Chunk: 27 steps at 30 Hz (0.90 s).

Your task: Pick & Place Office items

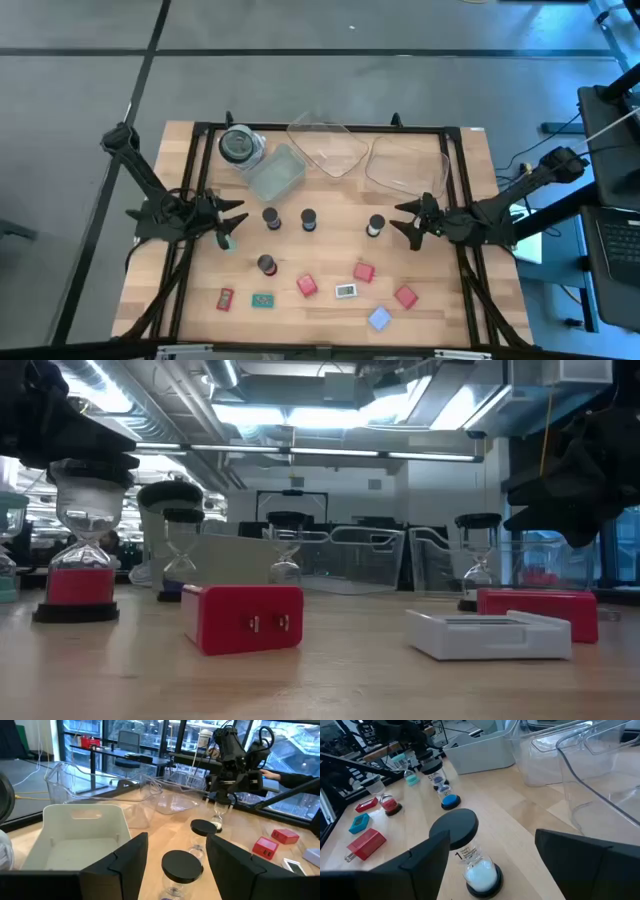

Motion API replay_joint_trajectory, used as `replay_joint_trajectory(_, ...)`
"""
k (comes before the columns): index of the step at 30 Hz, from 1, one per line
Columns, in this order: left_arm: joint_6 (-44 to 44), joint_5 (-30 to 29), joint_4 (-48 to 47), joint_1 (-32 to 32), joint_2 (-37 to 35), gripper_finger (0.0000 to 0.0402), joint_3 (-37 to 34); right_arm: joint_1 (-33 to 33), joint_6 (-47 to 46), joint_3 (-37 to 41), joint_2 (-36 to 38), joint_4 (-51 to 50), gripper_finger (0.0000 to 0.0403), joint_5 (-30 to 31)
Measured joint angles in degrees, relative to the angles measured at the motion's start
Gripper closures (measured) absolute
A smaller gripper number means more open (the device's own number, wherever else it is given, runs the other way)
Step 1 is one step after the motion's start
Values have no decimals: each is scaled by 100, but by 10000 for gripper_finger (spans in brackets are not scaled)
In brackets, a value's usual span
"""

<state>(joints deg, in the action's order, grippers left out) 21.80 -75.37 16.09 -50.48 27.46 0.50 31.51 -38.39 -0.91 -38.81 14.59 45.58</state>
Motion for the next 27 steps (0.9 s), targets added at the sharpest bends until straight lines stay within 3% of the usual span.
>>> replay_joint_trajectory(20, -2, 176, 0, 1, 2, 203, 1, -6, -317, 0, 0, 17, 105, 7)
replay_joint_trajectory(27, -11, -207, 22, 2, 0, 203, 2, -184, -222, 0, 0, 459, 105, 36)
